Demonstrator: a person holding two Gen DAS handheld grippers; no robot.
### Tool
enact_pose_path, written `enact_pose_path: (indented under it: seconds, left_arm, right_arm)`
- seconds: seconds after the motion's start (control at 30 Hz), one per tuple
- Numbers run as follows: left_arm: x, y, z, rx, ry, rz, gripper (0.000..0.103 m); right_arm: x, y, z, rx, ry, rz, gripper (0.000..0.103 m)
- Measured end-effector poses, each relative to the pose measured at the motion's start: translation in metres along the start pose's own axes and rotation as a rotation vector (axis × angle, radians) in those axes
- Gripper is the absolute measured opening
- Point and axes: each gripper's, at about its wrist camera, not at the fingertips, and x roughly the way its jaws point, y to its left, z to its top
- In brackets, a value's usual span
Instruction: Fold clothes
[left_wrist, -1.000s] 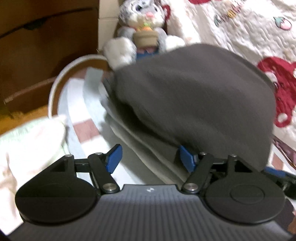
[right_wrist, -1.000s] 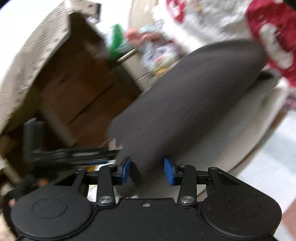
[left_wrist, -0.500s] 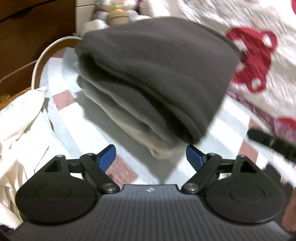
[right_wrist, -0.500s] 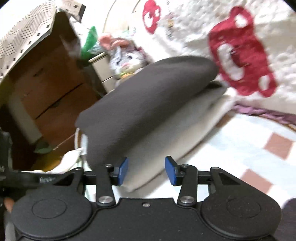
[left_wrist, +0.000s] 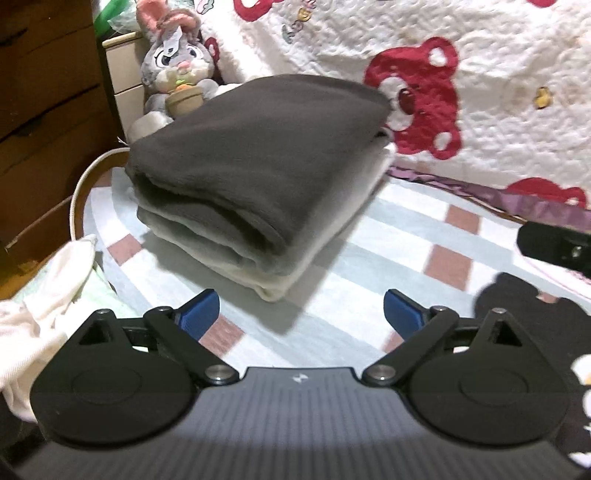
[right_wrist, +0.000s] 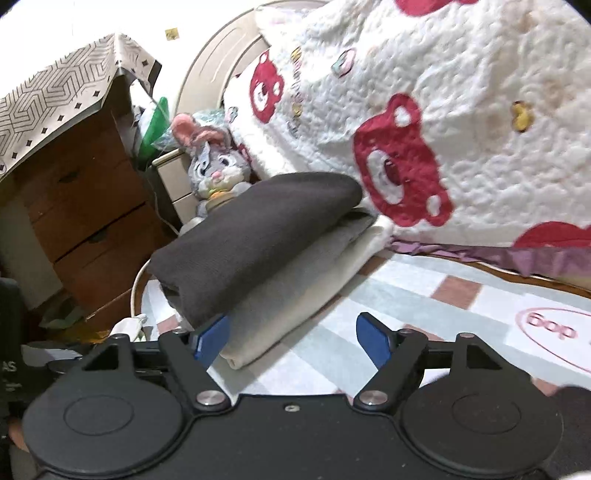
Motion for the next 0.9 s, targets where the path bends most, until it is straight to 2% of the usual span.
enact_pose_path:
  seconds: [0.3,0.43,0.57,0.77,0.9]
  left_arm:
    - [-0.054,-0.022,-0.023,0.054,-0.032,-0.053,0.101]
    - [-0.071,-0.025,-0.036,0.057,-0.036,-0.075,0.102]
    - [-0.081,-0.027,-0.054,0.067,0.001,-0.110,0.102]
    - [-0.098,-0.033,-0.066,0.101,-0.028,-0.144,0.102]
    - [-0.103,-0.035,-0.068,0.110,-0.035,-0.158,0.102]
  right_arm:
    - [-0.068,0.013,-0.032,0.028,-0.069,-0.070,0.087]
    - [-0.092,0.024,-0.039,0.026,-0.070,-0.088,0.087]
    - [-0.113,0.024,-0.040,0.083,-0.043,-0.085,0.089]
    - [-0.124,0.032,-0.049,0.012,-0.005,-0.137,0.089]
    - [-0.125,0.036,-0.053,0.002,0.010,-0.120,0.089]
